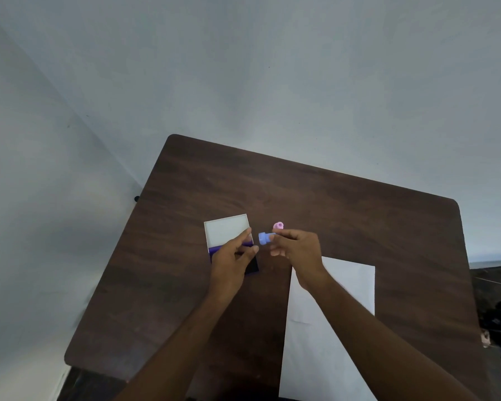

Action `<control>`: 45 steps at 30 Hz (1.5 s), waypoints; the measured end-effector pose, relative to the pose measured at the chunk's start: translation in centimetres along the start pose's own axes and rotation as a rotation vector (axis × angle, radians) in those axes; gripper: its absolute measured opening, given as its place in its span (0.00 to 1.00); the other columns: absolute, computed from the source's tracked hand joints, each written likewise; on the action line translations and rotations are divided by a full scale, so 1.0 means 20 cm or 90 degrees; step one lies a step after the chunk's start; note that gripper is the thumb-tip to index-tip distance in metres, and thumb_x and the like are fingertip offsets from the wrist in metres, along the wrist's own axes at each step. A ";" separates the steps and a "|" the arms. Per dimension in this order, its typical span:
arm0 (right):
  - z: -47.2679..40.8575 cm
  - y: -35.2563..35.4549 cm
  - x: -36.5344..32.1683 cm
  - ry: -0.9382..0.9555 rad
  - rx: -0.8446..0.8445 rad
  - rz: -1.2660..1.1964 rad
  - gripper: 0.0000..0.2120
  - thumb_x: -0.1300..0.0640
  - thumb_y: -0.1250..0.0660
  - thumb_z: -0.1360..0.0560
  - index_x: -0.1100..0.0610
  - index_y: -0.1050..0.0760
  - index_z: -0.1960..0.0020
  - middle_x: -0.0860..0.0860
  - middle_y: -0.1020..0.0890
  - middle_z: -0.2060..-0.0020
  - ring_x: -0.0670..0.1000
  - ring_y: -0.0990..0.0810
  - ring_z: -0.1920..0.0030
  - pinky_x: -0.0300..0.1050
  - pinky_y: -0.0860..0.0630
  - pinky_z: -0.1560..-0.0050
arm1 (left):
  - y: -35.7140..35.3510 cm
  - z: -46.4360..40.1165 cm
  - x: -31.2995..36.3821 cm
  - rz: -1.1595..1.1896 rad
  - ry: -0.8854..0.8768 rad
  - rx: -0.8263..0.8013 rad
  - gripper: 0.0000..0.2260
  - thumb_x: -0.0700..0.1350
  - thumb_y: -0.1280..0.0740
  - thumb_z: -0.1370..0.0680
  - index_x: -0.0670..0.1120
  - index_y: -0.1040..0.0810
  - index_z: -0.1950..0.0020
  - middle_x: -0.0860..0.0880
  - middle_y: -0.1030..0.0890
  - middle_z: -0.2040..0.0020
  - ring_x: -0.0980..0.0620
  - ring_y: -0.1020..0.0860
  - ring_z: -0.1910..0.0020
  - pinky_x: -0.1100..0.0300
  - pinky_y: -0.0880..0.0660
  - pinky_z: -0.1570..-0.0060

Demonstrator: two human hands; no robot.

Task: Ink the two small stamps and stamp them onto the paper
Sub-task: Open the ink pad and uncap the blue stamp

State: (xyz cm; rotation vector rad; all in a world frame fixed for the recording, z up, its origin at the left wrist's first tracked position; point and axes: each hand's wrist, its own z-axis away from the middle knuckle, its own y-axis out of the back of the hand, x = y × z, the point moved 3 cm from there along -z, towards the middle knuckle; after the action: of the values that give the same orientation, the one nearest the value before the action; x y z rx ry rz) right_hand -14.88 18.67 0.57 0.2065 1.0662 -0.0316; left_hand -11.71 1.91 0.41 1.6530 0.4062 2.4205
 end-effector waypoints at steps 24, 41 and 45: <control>0.14 0.02 -0.08 -0.081 -0.122 -0.151 0.08 0.62 0.29 0.27 0.62 0.18 0.50 0.57 0.14 0.56 0.57 0.14 0.57 0.43 0.17 0.57 | 0.00 0.03 0.08 0.145 -0.020 -0.028 0.13 0.41 0.28 0.25 0.48 0.18 0.42 0.56 0.16 0.49 0.60 0.18 0.50 0.68 0.22 0.51; 0.21 -0.18 -0.06 -0.097 -0.228 -0.199 0.07 0.62 0.32 0.26 0.60 0.17 0.50 0.60 0.15 0.57 0.55 0.18 0.61 0.43 0.19 0.59 | 0.37 0.16 -0.28 0.196 0.051 0.111 0.16 0.33 0.27 0.28 0.44 0.19 0.41 0.48 0.15 0.47 0.55 0.17 0.48 0.62 0.21 0.47; 0.23 -0.27 -0.04 -0.125 -0.227 -0.208 0.07 0.64 0.33 0.26 0.63 0.17 0.51 0.61 0.15 0.58 0.55 0.18 0.61 0.44 0.18 0.60 | 0.43 0.18 -0.40 0.150 0.079 0.148 0.16 0.34 0.26 0.29 0.46 0.18 0.43 0.50 0.15 0.49 0.58 0.17 0.51 0.64 0.21 0.48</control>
State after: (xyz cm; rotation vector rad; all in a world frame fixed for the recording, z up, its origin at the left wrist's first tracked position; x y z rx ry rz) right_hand -11.96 12.55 2.49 -0.2901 0.8827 -0.1515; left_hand -5.41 -8.22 -2.65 1.7341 0.5609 2.7494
